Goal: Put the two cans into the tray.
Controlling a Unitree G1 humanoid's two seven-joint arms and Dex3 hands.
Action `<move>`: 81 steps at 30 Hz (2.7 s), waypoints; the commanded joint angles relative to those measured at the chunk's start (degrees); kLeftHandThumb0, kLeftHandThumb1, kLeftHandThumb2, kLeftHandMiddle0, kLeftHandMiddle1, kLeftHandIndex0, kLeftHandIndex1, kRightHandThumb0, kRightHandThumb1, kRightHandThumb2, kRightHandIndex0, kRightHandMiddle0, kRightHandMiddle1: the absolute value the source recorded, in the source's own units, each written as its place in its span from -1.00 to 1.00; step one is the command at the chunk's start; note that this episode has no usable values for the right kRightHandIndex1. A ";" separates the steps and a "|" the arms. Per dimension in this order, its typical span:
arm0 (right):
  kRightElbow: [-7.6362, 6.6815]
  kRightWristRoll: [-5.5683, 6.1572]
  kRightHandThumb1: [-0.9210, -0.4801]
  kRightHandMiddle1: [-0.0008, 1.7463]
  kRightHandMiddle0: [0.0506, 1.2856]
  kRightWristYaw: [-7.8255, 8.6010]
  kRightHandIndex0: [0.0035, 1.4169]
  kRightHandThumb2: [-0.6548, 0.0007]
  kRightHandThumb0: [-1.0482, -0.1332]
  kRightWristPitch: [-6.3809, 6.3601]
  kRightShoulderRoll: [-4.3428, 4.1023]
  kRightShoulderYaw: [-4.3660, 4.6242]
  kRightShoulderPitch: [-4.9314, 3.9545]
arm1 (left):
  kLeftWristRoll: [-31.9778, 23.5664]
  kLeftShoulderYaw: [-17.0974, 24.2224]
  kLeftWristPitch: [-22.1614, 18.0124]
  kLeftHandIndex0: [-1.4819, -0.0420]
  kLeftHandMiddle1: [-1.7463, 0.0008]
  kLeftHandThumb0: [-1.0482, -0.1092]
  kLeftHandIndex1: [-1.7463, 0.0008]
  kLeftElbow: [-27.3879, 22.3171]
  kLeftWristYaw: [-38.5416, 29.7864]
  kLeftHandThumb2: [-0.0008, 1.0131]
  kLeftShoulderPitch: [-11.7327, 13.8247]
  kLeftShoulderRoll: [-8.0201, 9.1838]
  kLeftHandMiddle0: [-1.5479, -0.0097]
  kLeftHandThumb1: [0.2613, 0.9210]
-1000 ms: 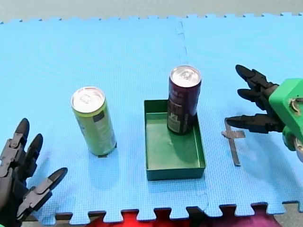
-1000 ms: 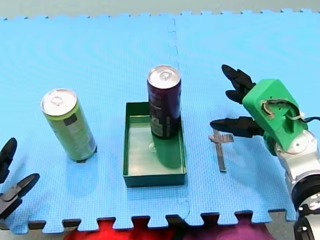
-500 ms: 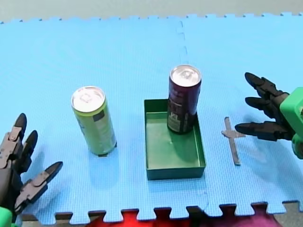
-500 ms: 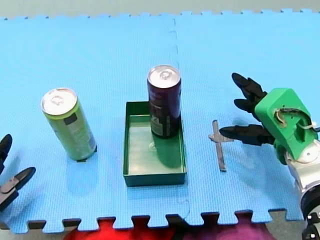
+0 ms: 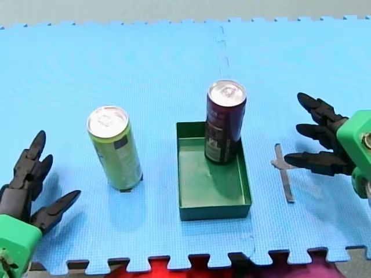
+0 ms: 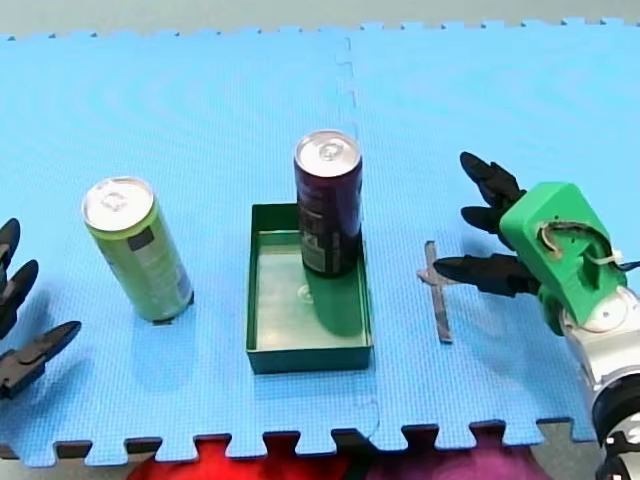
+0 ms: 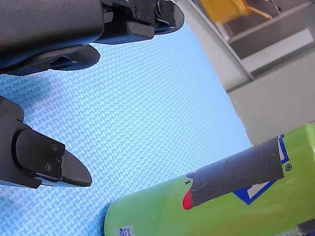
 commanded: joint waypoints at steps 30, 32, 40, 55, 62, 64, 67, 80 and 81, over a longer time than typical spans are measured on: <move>0.34 0.11 -0.71 -1.00 -0.95 -1.79 -0.71 0.99 -0.94 1.99 0.46 0.06 -0.66 | -5.92 -0.29 4.43 0.90 0.97 -1.00 1.00 1.62 -12.35 -0.87 -3.83 0.47 0.45 0.98; 0.40 0.11 -0.71 -1.00 -0.95 -1.85 -0.71 0.99 -0.94 2.05 0.50 0.02 -0.66 | -5.99 -0.23 3.92 0.90 0.97 -1.00 1.00 2.66 -13.05 -0.65 -4.52 0.41 0.44 1.00; 0.35 0.07 -0.69 -1.00 -0.94 -2.04 -0.71 1.00 -0.91 2.04 0.64 -0.05 -0.69 | -2.89 -1.79 0.31 0.87 0.96 -1.00 0.99 5.79 -12.62 -0.28 -6.42 1.68 0.35 1.00; 0.28 -0.05 -0.63 -1.00 -0.95 -2.20 -0.70 1.00 -0.83 2.23 0.58 0.12 -0.72 | -4.13 -0.89 1.16 0.85 0.96 -1.00 0.99 8.15 -13.62 -0.23 -8.95 0.82 0.30 1.00; 0.33 0.14 -0.60 -1.00 -0.95 -1.97 -0.70 1.00 -0.80 2.38 0.63 -0.08 -0.80 | -4.87 -0.21 1.88 0.85 0.96 -1.00 0.99 8.36 -14.59 -0.32 -9.96 0.69 0.28 1.00; 0.25 0.10 -0.59 -1.00 -0.95 -1.92 -0.70 1.00 -0.79 2.36 0.58 -0.04 -0.85 | -4.68 -0.29 1.87 0.85 0.96 -1.00 0.99 8.32 -14.41 -0.33 -10.07 0.66 0.27 1.00; 0.25 0.05 -0.57 -1.00 -0.95 -1.88 -0.70 1.00 -0.77 2.39 0.53 0.00 -0.90 | -3.76 -0.85 1.62 0.85 0.96 -1.00 0.99 8.01 -13.41 -0.35 -10.09 0.69 0.28 1.00; 0.24 0.14 -0.56 -1.00 -0.95 -2.23 -0.70 1.00 -0.74 2.29 0.56 -0.16 -0.88 | -2.03 -2.52 3.22 0.92 1.00 -1.00 1.00 6.86 -12.43 -0.71 -9.89 1.50 0.88 1.00; 0.23 0.14 -0.56 -1.00 -0.95 -2.33 -0.69 1.00 -0.74 2.25 0.58 -0.16 -0.87 | -2.24 -2.42 3.26 0.92 1.00 -1.00 1.00 6.91 -12.67 -0.73 -9.86 1.47 0.88 1.00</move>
